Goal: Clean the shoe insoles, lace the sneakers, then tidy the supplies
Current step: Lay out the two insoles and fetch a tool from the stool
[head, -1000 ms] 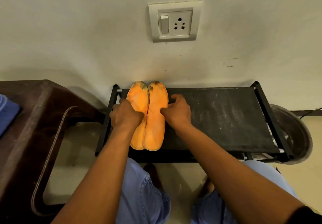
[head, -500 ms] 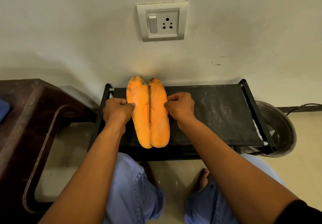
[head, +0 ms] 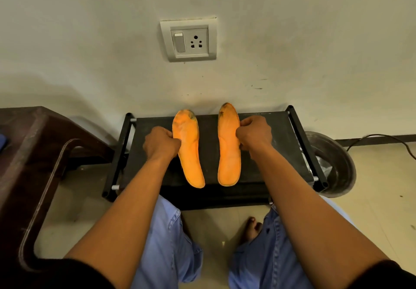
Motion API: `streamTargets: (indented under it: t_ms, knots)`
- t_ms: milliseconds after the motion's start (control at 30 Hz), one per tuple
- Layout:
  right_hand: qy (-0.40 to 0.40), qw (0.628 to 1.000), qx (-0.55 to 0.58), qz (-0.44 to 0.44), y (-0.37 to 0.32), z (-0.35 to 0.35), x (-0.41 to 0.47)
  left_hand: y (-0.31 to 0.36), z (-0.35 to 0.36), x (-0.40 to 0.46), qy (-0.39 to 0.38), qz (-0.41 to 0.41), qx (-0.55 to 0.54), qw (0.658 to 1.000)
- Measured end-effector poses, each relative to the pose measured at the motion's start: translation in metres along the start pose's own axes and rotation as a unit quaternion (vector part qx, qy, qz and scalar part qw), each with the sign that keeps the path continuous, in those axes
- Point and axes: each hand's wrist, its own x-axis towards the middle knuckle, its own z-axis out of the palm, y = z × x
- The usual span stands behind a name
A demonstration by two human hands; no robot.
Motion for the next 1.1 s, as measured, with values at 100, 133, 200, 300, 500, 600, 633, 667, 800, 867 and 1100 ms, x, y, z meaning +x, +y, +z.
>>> streamTargets:
  t_ms: [100,133,200,300,500,600,633,667,800,867,1100]
  knots:
    - [0.006,0.997,-0.069,-0.021,0.004,-0.002,-0.001,-0.002,0.000,-0.005,0.016,0.043,0.094,0.995]
    - [0.013,0.994,-0.100,-0.039,0.004,0.000,-0.003,-0.003,0.000,-0.006,0.019,0.054,0.113,0.992]
    - [0.020,0.982,-0.160,-0.096,0.002,0.009,-0.008,-0.004,-0.001,-0.010,0.019,0.070,0.148,0.986]
    - [-0.001,0.963,-0.189,-0.191,-0.002,0.029,-0.021,-0.006,-0.004,-0.017,0.016,0.096,0.194,0.976]
    - [-0.115,0.898,-0.249,-0.345,-0.004,0.069,-0.047,-0.008,-0.033,-0.046,0.014,0.221,0.366,0.904]
    - [-0.146,0.855,-0.313,-0.387,-0.009,0.083,-0.067,-0.018,-0.065,-0.054,0.019,0.266,0.457,0.849]
    - [-0.152,0.845,-0.316,-0.404,-0.014,0.089,-0.076,-0.023,-0.083,-0.056,0.025,0.265,0.475,0.838]
    - [-0.156,0.839,-0.308,-0.420,-0.020,0.096,-0.083,-0.027,-0.101,-0.057,0.035,0.268,0.483,0.833]
    - [-0.168,0.814,-0.261,-0.491,-0.056,0.117,-0.111,-0.036,-0.170,-0.058,0.092,0.294,0.444,0.841]
    - [-0.178,0.794,-0.246,-0.526,-0.085,0.133,-0.133,-0.047,-0.211,-0.058,0.125,0.281,0.418,0.855]
    - [-0.228,0.714,-0.201,-0.631,-0.159,0.197,-0.211,-0.113,-0.325,-0.060,0.187,0.166,0.312,0.917]
